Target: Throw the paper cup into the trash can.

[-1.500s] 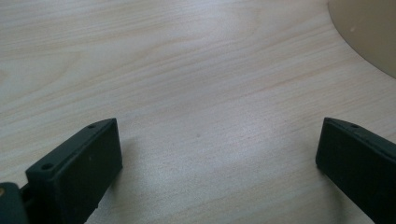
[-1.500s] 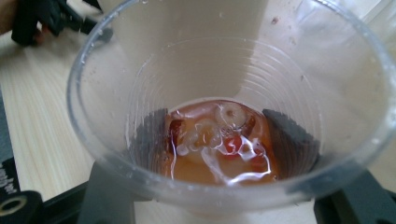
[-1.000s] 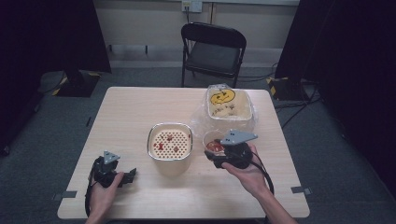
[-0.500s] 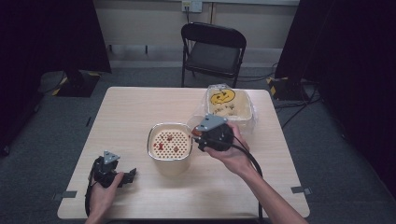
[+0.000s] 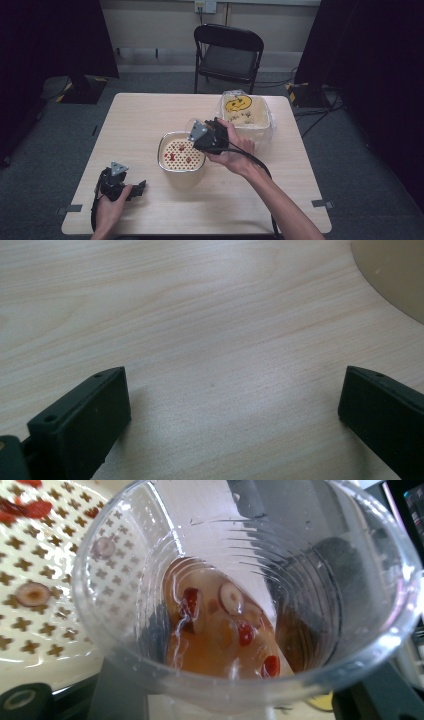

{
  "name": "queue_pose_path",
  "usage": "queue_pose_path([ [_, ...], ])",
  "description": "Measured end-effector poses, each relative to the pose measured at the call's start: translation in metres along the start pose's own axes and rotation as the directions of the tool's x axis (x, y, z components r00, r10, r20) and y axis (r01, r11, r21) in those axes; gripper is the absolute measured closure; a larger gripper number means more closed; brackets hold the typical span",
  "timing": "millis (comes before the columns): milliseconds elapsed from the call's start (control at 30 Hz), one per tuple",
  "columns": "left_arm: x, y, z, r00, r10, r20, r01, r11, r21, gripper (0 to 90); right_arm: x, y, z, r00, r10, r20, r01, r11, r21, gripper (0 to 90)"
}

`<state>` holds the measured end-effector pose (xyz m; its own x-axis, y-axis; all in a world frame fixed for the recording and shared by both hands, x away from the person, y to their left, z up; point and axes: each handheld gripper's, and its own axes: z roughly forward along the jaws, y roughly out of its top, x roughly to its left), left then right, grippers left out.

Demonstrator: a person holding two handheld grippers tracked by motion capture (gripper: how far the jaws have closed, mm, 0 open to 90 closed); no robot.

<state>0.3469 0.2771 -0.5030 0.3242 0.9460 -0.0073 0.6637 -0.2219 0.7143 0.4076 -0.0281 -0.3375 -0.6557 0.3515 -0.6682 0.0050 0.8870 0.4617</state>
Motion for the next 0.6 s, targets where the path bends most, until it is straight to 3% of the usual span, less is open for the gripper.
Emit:
queue_pose_path([
  [100,0.000,0.000,0.000,1.0000,-0.002,0.001,0.002,1.0000,0.000,0.0,0.002,0.008,0.005,0.9963,-0.082,0.024,0.082,0.996,0.025,45.8],
  [233,0.000,0.000,0.000,1.0000,-0.002,0.001,0.002,1.0000,0.000,0.0,0.006,0.016,0.011,0.9832,-0.172,0.062,0.168,0.984,0.066,46.3],
  [300,0.000,0.000,0.000,1.0000,-0.001,0.001,0.001,1.0000,0.000,0.0,0.010,0.020,0.013,0.9704,-0.227,0.083,0.219,0.971,0.094,46.4],
  [367,0.000,0.000,0.000,1.0000,-0.002,0.001,0.002,1.0000,0.000,0.0,0.011,0.022,0.016,0.9642,-0.251,0.086,0.242,0.965,0.097,46.5],
  [467,0.000,0.000,0.000,1.0000,-0.002,0.001,0.002,1.0000,0.000,0.0,0.014,0.024,0.019,0.9474,-0.303,0.103,0.290,0.949,0.126,46.5],
  [533,0.000,0.000,0.000,1.0000,-0.001,0.001,0.001,1.0000,0.000,0.0,0.018,0.024,0.022,0.9227,-0.356,0.147,0.333,0.929,0.163,46.9],
  [600,0.000,0.000,0.000,1.0000,-0.001,0.001,0.001,1.0000,0.000,0.0,0.020,0.025,0.023,0.9178,-0.370,0.145,0.344,0.923,0.172,46.9],
])
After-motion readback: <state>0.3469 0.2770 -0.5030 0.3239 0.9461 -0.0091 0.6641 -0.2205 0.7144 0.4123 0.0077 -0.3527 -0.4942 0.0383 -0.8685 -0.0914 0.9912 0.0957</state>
